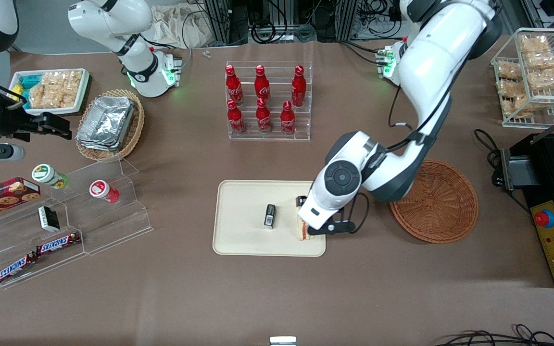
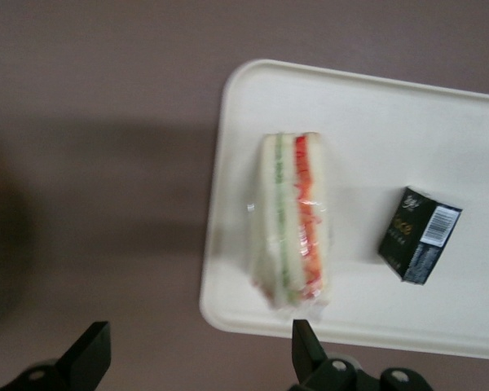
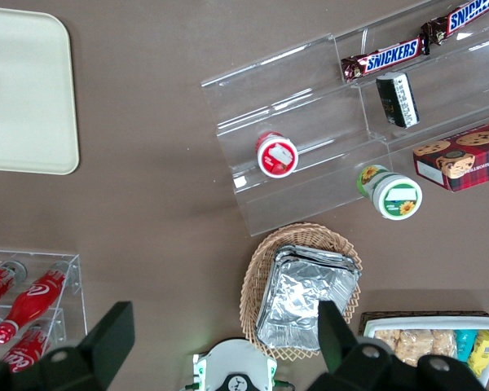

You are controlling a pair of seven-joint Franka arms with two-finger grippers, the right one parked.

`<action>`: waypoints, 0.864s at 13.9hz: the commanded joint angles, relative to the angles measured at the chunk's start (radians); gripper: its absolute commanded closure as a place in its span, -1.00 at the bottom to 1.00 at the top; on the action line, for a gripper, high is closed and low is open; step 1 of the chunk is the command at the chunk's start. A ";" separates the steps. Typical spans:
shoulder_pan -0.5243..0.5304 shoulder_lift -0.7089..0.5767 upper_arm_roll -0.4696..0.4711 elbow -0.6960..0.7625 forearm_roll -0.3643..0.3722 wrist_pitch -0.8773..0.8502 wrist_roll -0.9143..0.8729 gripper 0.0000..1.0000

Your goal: Place sandwich from basket to tray

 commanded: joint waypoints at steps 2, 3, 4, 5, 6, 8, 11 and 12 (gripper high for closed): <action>0.082 -0.174 0.019 -0.034 -0.006 -0.134 -0.009 -1.00; 0.085 -0.209 0.022 -0.042 -0.004 -0.141 -0.009 -1.00; 0.105 -0.236 0.028 -0.054 -0.006 -0.142 -0.009 -1.00; 0.149 -0.259 0.022 -0.060 -0.009 -0.142 -0.009 -1.00; 0.166 -0.285 0.022 -0.062 -0.017 -0.142 -0.009 -1.00; 0.224 -0.320 0.022 -0.077 -0.061 -0.142 -0.006 -1.00; 0.274 -0.407 0.030 -0.166 -0.075 -0.136 0.098 -1.00; 0.278 -0.444 0.053 -0.215 -0.090 -0.133 0.165 -1.00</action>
